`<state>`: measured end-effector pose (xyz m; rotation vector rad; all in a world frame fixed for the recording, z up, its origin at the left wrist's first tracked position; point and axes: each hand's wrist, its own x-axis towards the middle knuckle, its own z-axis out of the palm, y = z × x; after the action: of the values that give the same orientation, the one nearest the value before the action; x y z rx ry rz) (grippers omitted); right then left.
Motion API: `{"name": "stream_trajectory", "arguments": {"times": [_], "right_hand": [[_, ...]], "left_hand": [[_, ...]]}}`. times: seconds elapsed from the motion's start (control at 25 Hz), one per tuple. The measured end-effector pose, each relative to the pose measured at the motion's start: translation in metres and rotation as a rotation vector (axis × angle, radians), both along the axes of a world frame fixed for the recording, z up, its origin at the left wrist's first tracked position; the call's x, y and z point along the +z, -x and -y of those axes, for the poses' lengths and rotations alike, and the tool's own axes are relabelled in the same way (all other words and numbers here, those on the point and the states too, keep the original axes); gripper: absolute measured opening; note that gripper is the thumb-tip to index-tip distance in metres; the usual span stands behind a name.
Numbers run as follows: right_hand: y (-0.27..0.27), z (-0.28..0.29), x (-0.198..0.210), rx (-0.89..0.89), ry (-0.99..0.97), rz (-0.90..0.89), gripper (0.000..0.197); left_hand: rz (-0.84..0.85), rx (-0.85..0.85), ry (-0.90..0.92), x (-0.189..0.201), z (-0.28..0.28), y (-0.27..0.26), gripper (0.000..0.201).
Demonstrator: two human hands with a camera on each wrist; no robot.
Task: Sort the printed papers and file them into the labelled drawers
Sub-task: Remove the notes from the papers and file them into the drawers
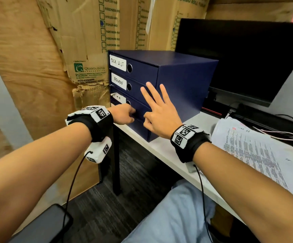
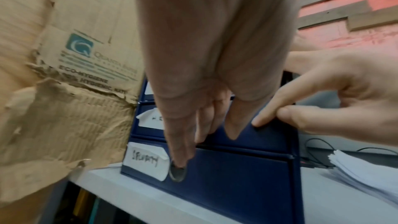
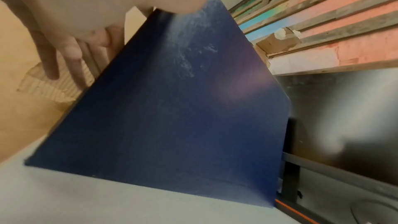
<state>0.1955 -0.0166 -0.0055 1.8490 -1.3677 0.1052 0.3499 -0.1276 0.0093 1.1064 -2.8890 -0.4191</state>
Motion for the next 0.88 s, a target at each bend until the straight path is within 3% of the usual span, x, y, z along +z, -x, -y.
{"name": "stream_trajectory", "arguments": {"times": [0.08, 0.24, 0.44, 0.56, 0.68, 0.88], "right_hand": [[0.01, -0.007, 0.001, 0.056, -0.009, -0.022, 0.03], [0.064, -0.047, 0.005, 0.168, 0.05, 0.082, 0.036], [0.127, -0.11, 0.02, -0.11, 0.277, 0.29, 0.038], [0.161, -0.147, 0.026, -0.242, 0.362, 0.373, 0.037], [0.19, -0.178, 0.03, -0.352, 0.441, 0.443, 0.036], [0.229, -0.196, 0.036, -0.457, 0.503, 0.495, 0.033]], "left_hand": [[0.042, 0.005, -0.052, 0.003, -0.005, 0.007, 0.021], [-0.028, -0.068, -0.128, 0.024, -0.038, 0.038, 0.032], [0.188, -0.314, -0.302, 0.031, -0.102, 0.105, 0.04], [-0.006, -0.351, -0.171, 0.025, -0.116, 0.15, 0.034], [-0.225, -0.21, -0.071, 0.014, -0.112, 0.202, 0.025], [-0.293, -0.08, 0.012, -0.001, -0.109, 0.26, 0.024]]}}
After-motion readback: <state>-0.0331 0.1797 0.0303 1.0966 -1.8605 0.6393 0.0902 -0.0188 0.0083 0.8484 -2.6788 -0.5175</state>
